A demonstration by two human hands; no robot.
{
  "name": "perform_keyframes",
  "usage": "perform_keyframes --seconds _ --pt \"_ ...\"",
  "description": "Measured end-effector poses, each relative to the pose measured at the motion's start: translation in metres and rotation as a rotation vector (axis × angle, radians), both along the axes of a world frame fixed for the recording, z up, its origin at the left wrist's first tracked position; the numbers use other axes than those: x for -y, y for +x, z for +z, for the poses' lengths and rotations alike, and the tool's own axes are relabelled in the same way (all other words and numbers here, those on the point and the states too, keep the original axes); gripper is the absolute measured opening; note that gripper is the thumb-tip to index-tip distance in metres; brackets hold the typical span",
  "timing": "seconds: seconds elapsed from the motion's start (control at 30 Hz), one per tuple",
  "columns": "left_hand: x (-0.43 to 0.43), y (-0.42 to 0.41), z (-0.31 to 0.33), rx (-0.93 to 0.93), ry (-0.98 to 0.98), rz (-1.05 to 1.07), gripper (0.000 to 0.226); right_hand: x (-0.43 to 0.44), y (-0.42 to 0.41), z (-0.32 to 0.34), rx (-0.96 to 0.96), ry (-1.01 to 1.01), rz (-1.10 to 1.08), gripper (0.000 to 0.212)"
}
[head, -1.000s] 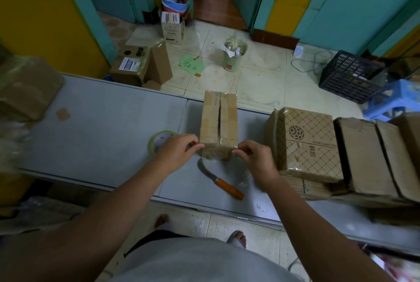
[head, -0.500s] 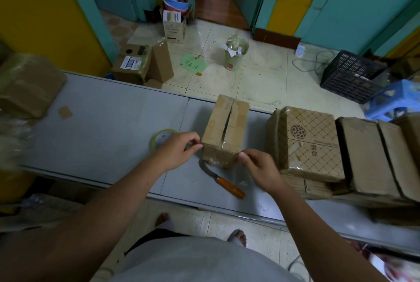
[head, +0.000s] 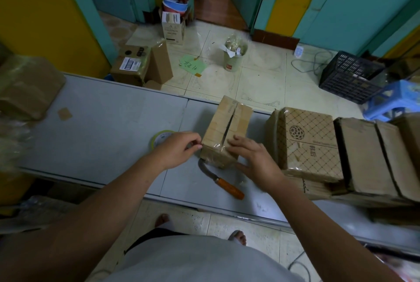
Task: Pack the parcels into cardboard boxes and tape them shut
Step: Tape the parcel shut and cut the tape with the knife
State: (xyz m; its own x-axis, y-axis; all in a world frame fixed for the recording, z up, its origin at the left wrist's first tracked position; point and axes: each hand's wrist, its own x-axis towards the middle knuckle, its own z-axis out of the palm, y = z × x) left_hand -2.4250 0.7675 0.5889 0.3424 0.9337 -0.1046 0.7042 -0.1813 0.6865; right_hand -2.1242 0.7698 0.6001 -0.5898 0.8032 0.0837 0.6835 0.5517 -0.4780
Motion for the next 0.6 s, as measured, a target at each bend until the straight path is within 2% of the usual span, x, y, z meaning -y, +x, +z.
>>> perform_keyframes --seconds 0.2,0.37,0.6 --pt "-0.006 -0.005 0.008 -0.073 0.010 -0.073 0.005 -0.002 -0.005 -0.003 -0.051 -0.054 -0.103 0.051" --pt "-0.014 -0.009 0.010 -0.122 -0.035 -0.108 0.005 0.005 -0.018 -0.011 -0.182 -0.099 -0.213 0.042" --pt "-0.036 -0.017 0.016 -0.084 -0.086 -0.092 0.009 0.001 -0.020 -0.011 -0.210 -0.090 -0.148 0.040"
